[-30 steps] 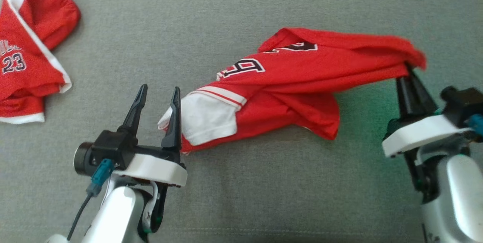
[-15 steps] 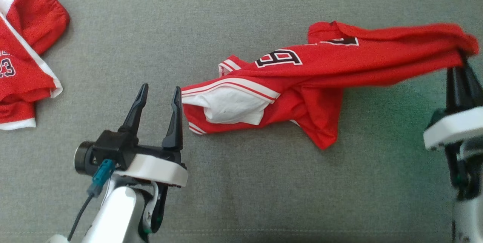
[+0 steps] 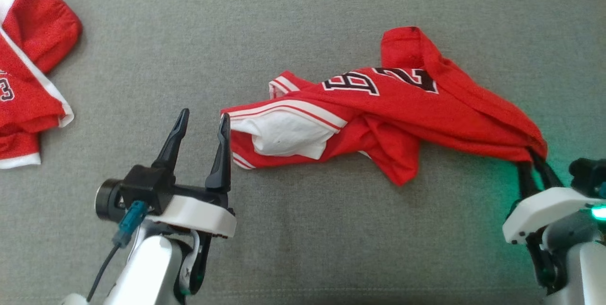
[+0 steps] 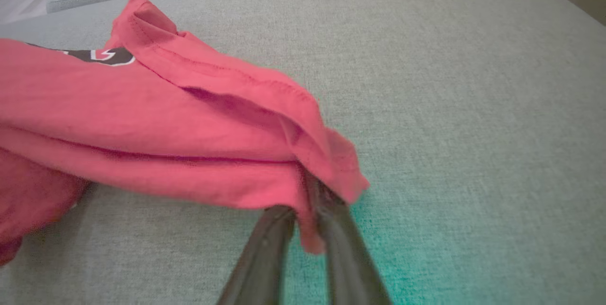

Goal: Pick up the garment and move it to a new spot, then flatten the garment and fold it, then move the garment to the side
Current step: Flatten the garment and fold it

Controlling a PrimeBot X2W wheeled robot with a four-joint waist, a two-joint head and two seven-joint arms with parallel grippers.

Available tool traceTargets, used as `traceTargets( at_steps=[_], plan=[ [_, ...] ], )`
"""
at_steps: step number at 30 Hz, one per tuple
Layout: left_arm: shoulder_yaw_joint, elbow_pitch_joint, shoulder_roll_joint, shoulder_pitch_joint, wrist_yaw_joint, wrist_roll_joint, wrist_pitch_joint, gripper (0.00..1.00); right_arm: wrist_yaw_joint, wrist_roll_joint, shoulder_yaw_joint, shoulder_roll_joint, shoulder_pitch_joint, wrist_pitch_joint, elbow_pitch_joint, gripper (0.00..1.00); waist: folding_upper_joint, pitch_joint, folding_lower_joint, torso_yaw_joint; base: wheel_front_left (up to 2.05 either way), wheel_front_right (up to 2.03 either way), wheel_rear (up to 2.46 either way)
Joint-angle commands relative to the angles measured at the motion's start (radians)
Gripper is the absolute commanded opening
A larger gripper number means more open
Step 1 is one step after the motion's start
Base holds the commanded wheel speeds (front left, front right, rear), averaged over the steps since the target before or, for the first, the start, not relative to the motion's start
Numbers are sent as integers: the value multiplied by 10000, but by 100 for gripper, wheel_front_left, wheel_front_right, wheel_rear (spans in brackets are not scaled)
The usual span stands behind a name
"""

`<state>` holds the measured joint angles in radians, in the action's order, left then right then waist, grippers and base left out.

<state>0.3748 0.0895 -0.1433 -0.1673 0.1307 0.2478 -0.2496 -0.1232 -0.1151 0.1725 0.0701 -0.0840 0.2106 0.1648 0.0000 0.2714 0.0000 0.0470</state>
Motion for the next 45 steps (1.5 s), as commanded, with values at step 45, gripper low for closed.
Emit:
traceTargets(
  at_steps=[45],
  plan=[
    [-189, -1050, -655, 480, 396, 116, 212, 100, -75, -12, -1966, 215, 56, -1117, -1984, 100, 0, -630, 0, 19, 0, 0, 0]
  ],
)
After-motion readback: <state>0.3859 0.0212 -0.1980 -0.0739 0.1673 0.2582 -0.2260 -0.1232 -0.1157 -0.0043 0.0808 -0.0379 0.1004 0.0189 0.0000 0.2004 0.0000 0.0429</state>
